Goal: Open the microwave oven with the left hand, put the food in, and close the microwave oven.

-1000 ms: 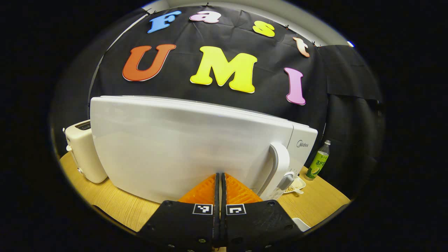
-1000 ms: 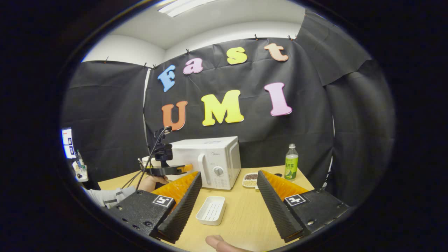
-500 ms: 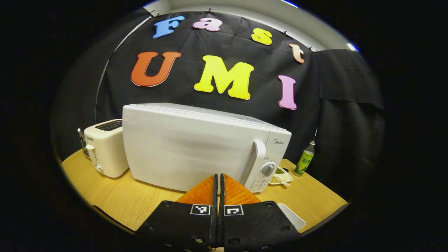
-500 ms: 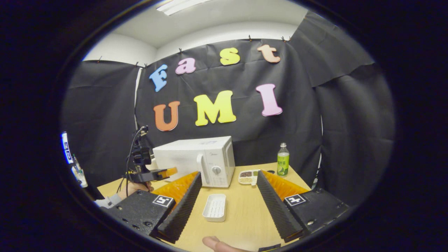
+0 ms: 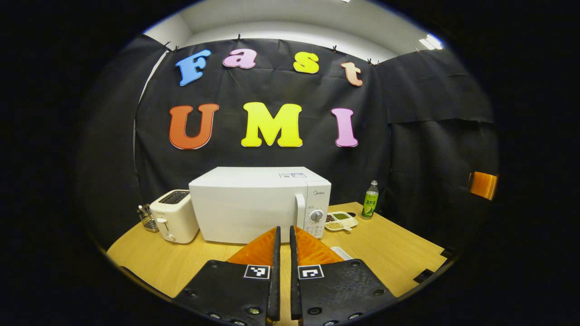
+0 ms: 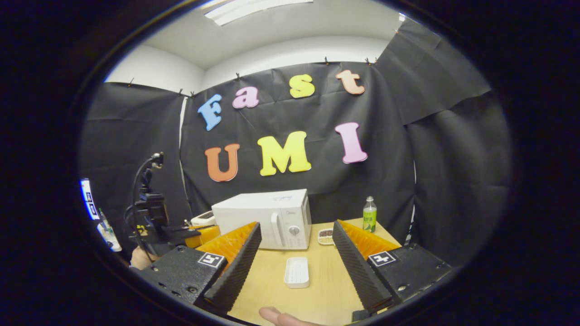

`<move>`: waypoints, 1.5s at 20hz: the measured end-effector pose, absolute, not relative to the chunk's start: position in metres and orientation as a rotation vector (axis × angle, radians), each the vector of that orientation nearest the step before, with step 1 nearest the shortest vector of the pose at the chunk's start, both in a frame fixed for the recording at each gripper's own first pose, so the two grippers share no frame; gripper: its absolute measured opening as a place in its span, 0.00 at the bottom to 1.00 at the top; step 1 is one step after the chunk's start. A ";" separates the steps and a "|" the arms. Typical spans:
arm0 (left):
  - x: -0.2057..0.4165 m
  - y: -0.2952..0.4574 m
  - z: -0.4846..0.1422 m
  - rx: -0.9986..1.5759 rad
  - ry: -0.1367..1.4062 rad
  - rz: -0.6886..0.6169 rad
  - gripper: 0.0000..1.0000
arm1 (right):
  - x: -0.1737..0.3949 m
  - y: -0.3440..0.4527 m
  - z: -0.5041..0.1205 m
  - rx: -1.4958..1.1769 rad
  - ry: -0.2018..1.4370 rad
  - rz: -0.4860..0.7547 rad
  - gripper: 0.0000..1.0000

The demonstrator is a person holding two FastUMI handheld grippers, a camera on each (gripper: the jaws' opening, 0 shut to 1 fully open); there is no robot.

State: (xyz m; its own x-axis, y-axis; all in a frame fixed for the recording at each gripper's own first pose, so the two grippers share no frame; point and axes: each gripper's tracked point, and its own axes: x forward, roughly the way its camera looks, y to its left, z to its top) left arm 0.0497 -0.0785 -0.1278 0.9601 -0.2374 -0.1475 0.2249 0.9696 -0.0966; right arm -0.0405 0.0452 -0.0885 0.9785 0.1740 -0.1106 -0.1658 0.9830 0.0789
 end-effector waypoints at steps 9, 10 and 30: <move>-0.047 -0.041 -0.034 -0.027 0.019 -0.155 0.19 | -0.060 0.059 -0.037 0.104 0.051 0.159 0.91; -0.055 -0.033 -0.030 -0.026 0.004 -0.134 0.19 | -0.062 0.059 -0.032 0.098 0.038 0.155 1.00; -0.106 0.018 -0.064 -0.069 -0.024 0.004 0.96 | -0.078 0.054 -0.048 0.057 0.030 0.140 1.00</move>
